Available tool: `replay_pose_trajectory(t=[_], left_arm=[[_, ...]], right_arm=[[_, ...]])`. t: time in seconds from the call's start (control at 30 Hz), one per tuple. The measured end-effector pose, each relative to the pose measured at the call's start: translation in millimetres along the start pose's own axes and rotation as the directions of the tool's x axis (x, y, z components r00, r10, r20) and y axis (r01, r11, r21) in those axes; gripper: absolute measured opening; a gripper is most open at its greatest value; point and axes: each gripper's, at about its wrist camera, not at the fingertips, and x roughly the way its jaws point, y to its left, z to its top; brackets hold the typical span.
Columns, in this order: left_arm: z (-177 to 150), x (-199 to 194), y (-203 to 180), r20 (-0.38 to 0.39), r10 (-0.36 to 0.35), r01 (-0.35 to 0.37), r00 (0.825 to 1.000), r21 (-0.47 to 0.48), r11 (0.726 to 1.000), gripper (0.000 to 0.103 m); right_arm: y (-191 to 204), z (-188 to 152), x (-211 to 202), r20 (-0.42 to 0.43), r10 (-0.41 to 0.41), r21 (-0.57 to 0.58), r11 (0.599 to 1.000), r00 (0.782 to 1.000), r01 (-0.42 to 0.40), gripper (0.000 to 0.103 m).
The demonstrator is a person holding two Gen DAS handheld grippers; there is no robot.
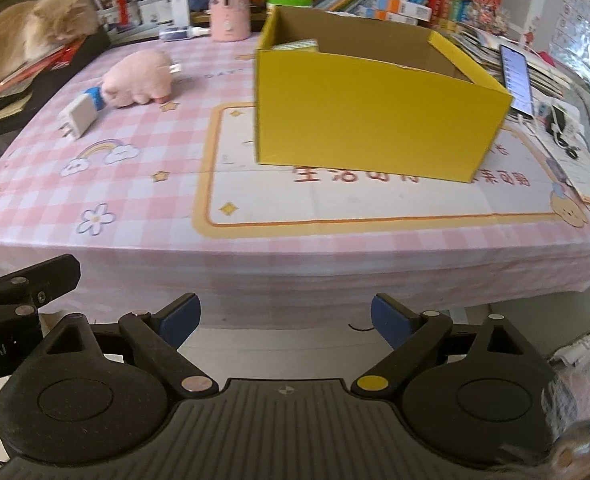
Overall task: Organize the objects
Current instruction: 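Withdraw both grippers from the box back over the table, then reach both grippers toward the pink plush pig and white charger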
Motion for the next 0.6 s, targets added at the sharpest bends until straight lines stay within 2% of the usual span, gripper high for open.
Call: replay_pose_trajectory(t=[0.6], left_arm=[[1.0,-20.4,60.7,0.063,0.092,-0.086,0.994,-0.094,0.992,0.094]], right_arm=[[66.3,21.2,-9.3,0.07,0.076,-0.124,0.99,0.995,-0.067,0.092]])
